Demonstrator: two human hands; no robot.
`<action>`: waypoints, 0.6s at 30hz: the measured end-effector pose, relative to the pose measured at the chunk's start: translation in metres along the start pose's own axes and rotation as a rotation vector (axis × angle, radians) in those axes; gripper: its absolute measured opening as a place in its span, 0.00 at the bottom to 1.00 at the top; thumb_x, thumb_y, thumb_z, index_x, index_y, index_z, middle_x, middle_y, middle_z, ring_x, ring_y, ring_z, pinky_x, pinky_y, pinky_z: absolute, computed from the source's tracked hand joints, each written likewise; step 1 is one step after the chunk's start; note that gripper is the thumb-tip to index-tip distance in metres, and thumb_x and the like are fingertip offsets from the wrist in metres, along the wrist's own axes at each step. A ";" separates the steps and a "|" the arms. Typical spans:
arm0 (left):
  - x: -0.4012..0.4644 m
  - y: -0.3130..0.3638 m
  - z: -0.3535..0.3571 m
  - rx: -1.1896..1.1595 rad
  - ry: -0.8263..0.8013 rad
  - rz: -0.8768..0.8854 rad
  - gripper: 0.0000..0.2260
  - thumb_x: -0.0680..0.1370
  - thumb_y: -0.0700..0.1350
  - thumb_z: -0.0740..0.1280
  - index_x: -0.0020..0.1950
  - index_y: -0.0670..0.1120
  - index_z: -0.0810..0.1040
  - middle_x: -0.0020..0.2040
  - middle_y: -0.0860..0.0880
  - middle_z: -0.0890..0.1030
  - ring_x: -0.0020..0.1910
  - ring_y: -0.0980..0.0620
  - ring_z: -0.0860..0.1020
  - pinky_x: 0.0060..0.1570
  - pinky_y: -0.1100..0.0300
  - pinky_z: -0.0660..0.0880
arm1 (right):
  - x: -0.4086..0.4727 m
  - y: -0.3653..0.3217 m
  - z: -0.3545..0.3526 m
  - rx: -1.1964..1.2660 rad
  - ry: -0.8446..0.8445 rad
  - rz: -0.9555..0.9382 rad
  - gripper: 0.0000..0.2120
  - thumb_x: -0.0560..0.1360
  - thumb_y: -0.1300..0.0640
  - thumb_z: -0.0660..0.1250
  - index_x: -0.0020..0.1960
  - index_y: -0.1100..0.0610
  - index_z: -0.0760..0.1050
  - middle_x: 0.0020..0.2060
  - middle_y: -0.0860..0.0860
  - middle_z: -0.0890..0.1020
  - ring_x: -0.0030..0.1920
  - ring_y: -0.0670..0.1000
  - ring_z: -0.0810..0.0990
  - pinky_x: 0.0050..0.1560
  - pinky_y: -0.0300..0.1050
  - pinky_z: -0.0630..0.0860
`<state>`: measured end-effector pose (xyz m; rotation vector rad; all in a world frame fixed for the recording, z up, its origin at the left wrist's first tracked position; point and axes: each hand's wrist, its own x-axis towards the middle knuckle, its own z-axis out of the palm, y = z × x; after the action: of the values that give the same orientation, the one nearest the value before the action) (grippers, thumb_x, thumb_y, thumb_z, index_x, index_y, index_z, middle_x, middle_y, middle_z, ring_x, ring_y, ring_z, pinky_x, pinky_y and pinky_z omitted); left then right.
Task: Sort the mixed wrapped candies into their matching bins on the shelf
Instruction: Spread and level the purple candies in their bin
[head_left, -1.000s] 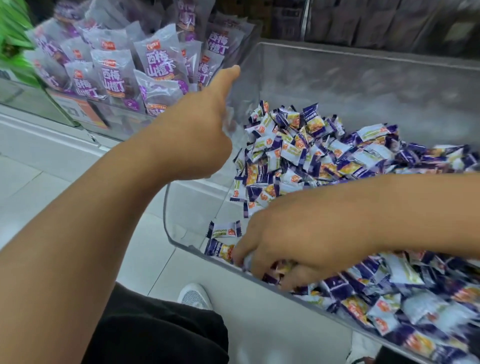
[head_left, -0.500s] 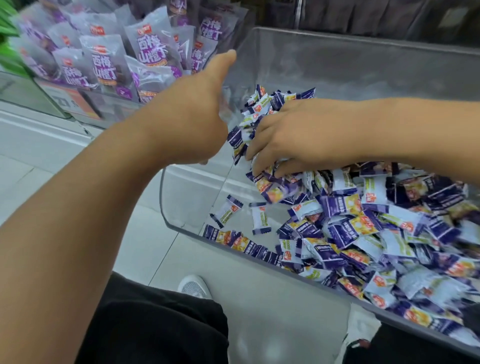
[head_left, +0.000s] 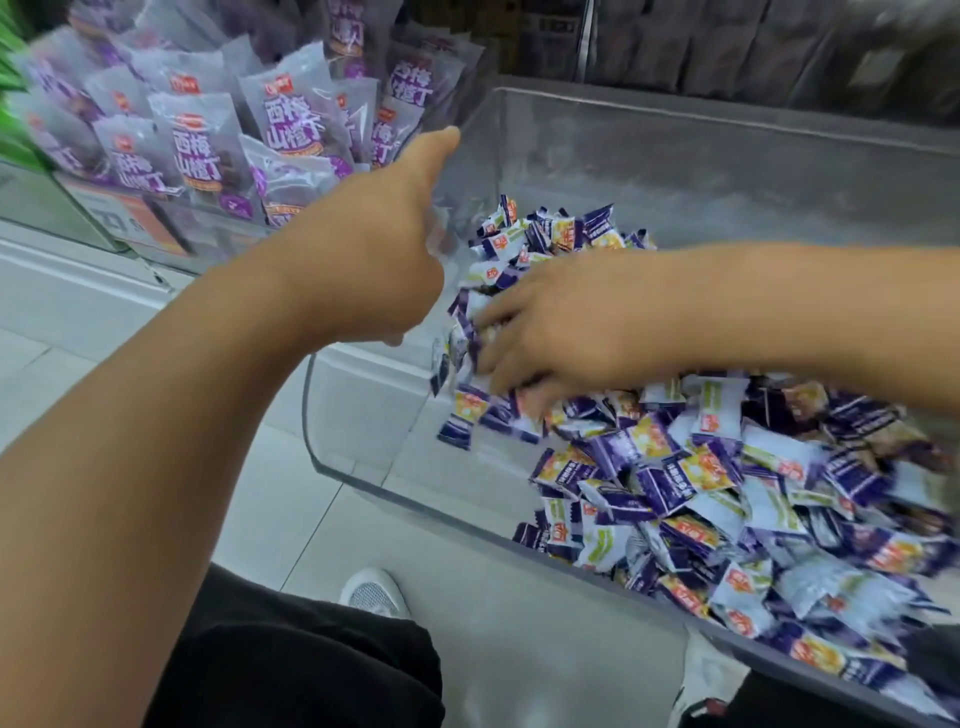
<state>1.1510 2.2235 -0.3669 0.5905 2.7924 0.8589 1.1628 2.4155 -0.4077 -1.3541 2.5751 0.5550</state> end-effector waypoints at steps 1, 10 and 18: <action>0.000 0.001 0.000 0.004 0.009 -0.002 0.40 0.76 0.31 0.60 0.78 0.63 0.49 0.61 0.45 0.79 0.38 0.45 0.84 0.39 0.47 0.83 | -0.002 0.003 -0.007 0.103 0.004 -0.031 0.16 0.79 0.41 0.62 0.65 0.40 0.75 0.65 0.40 0.76 0.66 0.49 0.75 0.60 0.52 0.75; 0.017 0.009 -0.002 0.182 0.012 -0.006 0.39 0.75 0.32 0.59 0.80 0.59 0.50 0.69 0.45 0.74 0.47 0.41 0.83 0.50 0.46 0.81 | -0.090 0.039 -0.038 0.308 -0.193 0.651 0.19 0.81 0.42 0.58 0.64 0.50 0.77 0.59 0.49 0.82 0.57 0.53 0.79 0.61 0.49 0.74; 0.013 0.051 0.017 0.460 0.284 0.385 0.14 0.75 0.44 0.69 0.60 0.50 0.78 0.60 0.48 0.74 0.60 0.43 0.75 0.56 0.44 0.75 | -0.104 0.050 0.018 0.781 -0.156 0.658 0.26 0.79 0.39 0.62 0.75 0.41 0.65 0.71 0.39 0.67 0.73 0.44 0.64 0.74 0.45 0.59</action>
<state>1.1601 2.2762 -0.3520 1.1919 3.2158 0.3612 1.1803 2.5272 -0.3782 -0.2068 2.6057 -0.2688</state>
